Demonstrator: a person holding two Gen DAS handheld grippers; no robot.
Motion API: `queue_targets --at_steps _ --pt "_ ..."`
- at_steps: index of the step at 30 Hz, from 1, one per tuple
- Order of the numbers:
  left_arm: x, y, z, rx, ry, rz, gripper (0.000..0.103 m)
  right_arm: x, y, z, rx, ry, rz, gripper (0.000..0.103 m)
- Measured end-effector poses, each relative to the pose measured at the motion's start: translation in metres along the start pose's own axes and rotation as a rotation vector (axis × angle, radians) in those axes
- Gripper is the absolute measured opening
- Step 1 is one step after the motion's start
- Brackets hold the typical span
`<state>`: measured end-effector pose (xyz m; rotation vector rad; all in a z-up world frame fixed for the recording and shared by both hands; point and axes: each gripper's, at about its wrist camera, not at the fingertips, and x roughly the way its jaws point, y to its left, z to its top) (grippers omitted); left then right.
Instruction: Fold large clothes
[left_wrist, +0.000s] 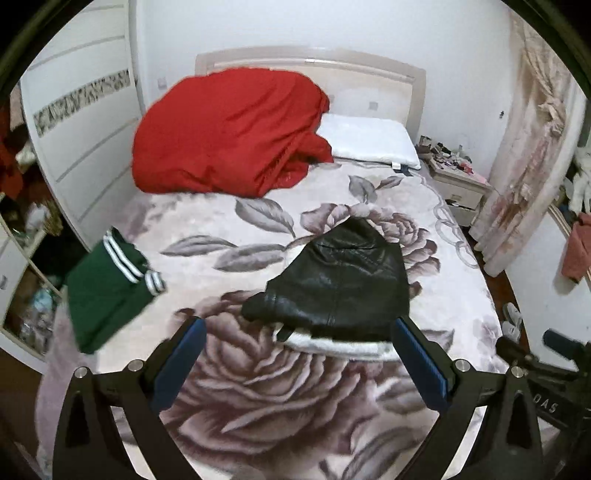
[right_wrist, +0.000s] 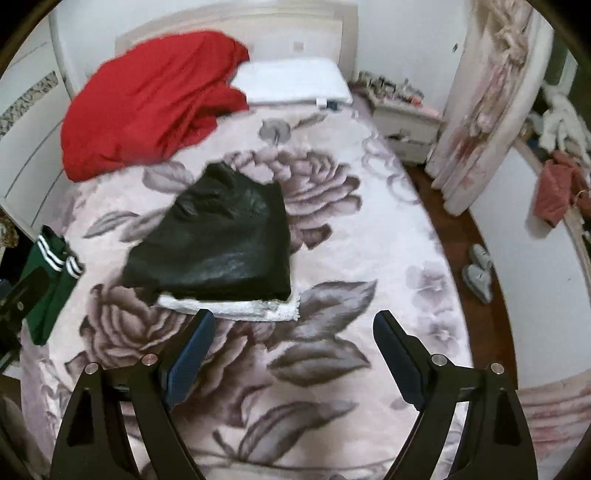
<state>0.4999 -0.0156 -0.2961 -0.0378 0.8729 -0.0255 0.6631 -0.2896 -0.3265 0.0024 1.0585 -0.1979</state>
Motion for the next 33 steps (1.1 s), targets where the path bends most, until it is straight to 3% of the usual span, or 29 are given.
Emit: queue_targets --at_steps 10,17,22,33 --pt "-0.161 -0.009 -0.018 0.02 -0.058 0.026 0.103 -0.208 -0.014 -0.059 -0.022 -0.128 -0.024 0.089" --pt "-0.243 -0.014 -0.031 0.007 -0.083 0.026 0.103 -0.322 -0.028 -0.089 -0.024 -0.192 -0.018 0.089" --pt "-0.272 -0.018 -0.035 0.0 -0.08 0.035 0.103 -0.381 -0.036 -0.108 -0.043 -0.212 0.008 0.089" --pt "-0.308 -0.022 -0.04 -0.021 -0.095 0.049 0.103 -0.451 -0.047 -0.118 -0.065 -0.259 0.024 0.094"
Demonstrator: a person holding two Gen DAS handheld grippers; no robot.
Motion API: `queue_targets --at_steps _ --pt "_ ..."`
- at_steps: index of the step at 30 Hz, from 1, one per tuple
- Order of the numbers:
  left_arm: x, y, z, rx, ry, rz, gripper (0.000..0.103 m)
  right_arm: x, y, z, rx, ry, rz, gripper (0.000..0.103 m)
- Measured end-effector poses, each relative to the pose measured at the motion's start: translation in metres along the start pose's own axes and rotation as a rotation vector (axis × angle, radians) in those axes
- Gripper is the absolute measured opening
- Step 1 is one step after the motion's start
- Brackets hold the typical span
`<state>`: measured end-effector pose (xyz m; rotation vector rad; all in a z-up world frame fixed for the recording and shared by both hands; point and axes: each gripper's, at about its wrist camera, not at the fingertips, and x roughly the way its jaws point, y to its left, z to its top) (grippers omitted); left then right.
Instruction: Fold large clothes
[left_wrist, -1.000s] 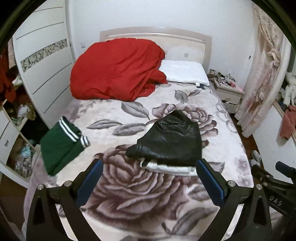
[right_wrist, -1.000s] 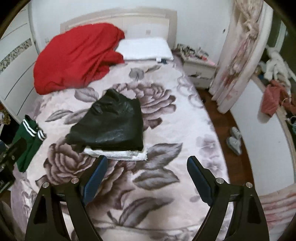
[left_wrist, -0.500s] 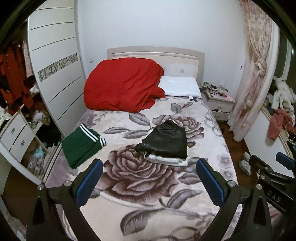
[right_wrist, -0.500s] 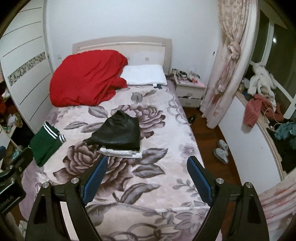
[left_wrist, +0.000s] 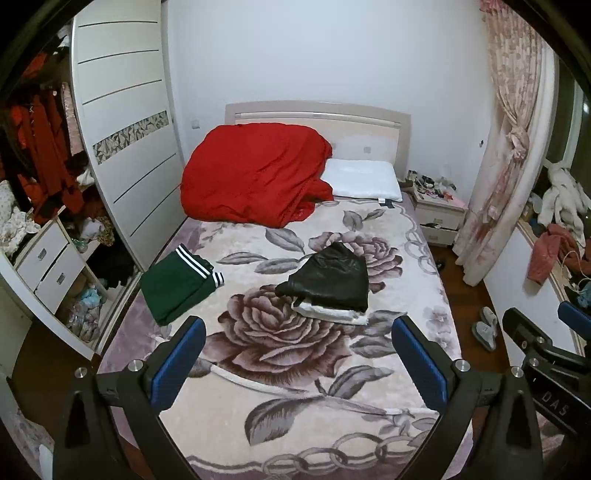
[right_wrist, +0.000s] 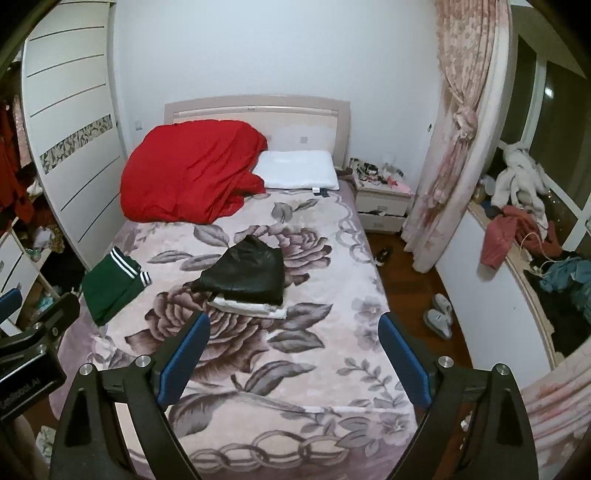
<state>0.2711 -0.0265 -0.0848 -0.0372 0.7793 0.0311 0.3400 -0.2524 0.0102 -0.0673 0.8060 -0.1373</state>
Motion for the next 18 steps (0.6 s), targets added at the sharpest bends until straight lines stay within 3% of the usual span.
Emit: queue_targets --at_steps 9,18 --pt "-0.014 -0.006 -0.01 0.006 -0.011 0.014 0.103 -0.03 -0.007 -0.004 0.003 -0.029 0.012 0.097" --pt "-0.024 -0.014 -0.016 0.025 -0.037 0.018 0.103 -0.034 -0.014 -0.004 0.008 -0.038 0.01 0.098"
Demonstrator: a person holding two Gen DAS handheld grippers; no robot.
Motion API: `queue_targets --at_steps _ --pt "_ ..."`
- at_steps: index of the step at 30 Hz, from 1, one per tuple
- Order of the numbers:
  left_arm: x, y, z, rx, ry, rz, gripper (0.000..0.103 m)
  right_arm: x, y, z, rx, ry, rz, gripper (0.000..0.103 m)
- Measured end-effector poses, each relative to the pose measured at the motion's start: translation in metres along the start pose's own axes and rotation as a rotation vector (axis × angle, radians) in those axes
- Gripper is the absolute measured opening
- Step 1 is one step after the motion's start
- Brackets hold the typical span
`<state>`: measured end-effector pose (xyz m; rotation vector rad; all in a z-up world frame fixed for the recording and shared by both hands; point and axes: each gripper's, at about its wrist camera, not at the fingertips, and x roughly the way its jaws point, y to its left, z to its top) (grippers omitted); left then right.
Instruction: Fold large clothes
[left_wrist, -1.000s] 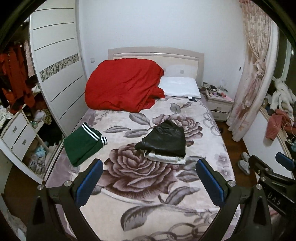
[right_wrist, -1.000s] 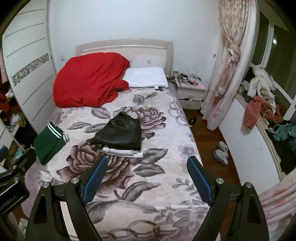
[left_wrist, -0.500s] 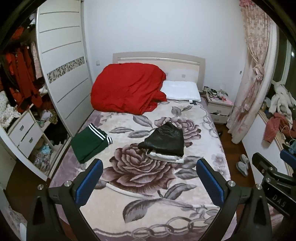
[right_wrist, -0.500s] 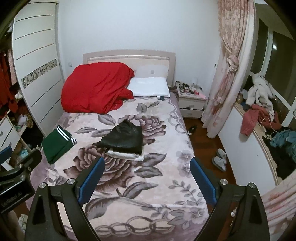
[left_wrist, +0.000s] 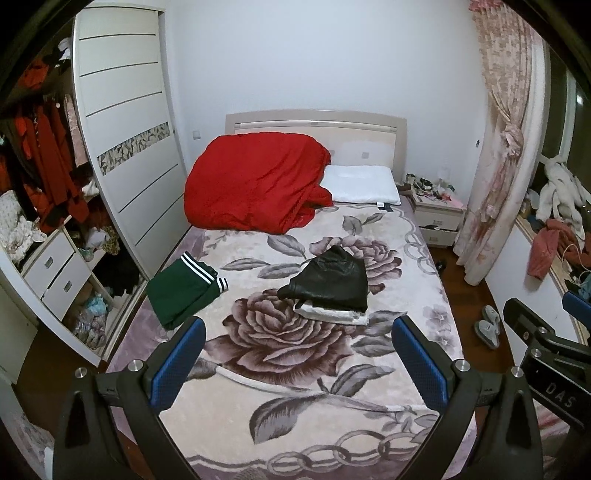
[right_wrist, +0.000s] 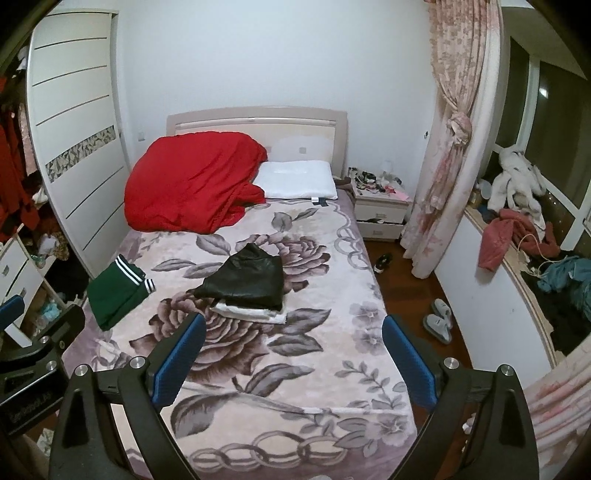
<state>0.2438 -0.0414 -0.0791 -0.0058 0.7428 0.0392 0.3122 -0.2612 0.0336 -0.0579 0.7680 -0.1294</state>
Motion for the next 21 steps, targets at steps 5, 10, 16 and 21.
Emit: queue_targets --at_steps 5,10,16,21 --pt "-0.004 0.0 -0.001 0.001 -0.008 0.009 0.103 0.001 -0.001 0.002 -0.004 -0.002 0.003 0.098" --pt "-0.009 0.003 0.0 -0.008 -0.016 0.022 0.103 -0.002 -0.003 -0.001 0.001 -0.006 0.007 0.098" --pt "-0.011 0.008 -0.001 -0.011 -0.013 0.026 0.103 -0.007 -0.003 -0.002 -0.005 -0.005 0.005 0.098" --pt "-0.011 0.008 -0.001 -0.012 -0.009 0.03 0.103 -0.011 0.0 -0.006 -0.001 -0.004 0.005 0.099"
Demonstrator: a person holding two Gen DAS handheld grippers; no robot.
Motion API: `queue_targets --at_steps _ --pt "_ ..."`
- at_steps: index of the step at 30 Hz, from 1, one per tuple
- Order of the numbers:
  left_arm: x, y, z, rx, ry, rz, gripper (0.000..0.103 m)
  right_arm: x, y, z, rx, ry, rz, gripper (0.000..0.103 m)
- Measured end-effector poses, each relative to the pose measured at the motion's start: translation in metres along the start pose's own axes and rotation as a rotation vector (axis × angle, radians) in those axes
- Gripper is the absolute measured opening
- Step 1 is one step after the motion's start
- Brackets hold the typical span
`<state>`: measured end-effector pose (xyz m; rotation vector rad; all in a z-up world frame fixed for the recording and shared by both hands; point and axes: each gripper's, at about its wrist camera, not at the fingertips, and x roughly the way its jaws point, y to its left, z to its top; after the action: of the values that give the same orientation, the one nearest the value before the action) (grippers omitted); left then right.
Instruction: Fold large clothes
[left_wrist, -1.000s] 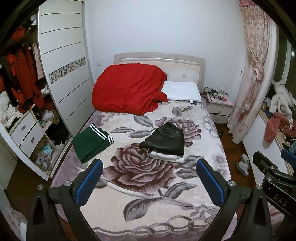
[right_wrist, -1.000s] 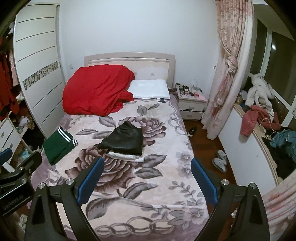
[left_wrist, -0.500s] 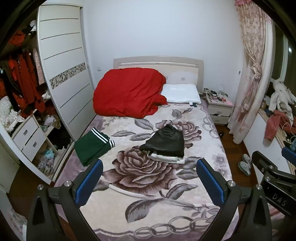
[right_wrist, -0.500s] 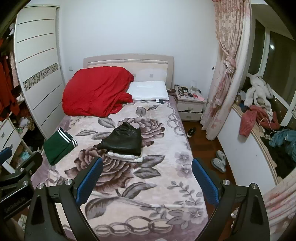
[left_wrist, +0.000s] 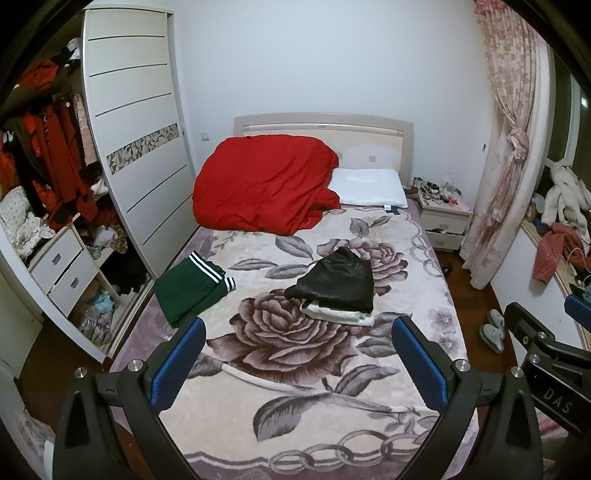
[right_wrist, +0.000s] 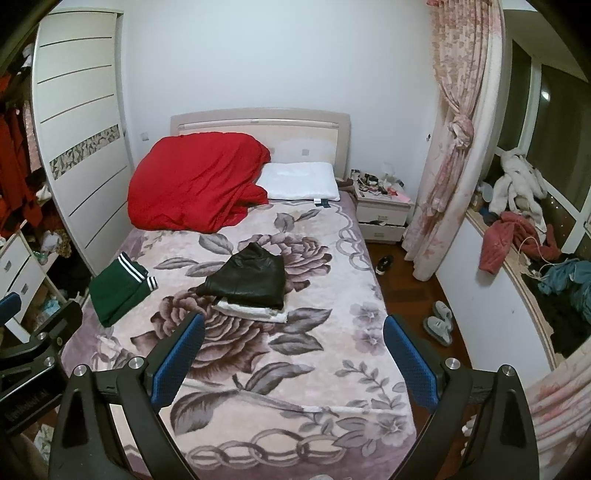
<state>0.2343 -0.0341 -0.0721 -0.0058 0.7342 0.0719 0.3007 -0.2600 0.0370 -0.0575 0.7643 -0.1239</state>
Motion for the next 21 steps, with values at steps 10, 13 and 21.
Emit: queue_targets --at_steps 10,13,21 --pt "-0.0007 0.0024 -0.0009 0.0 -0.008 0.0 0.103 0.0024 0.0022 0.0009 -0.007 -0.005 0.0 0.099" --pt "-0.0007 0.0026 -0.0007 0.0 -0.01 0.001 0.103 0.0037 0.0025 0.0027 -0.009 -0.007 0.003 0.099" --pt "-0.0028 -0.0008 0.0004 -0.001 -0.022 0.003 0.103 0.0014 0.001 0.0038 -0.005 -0.014 -0.003 0.099"
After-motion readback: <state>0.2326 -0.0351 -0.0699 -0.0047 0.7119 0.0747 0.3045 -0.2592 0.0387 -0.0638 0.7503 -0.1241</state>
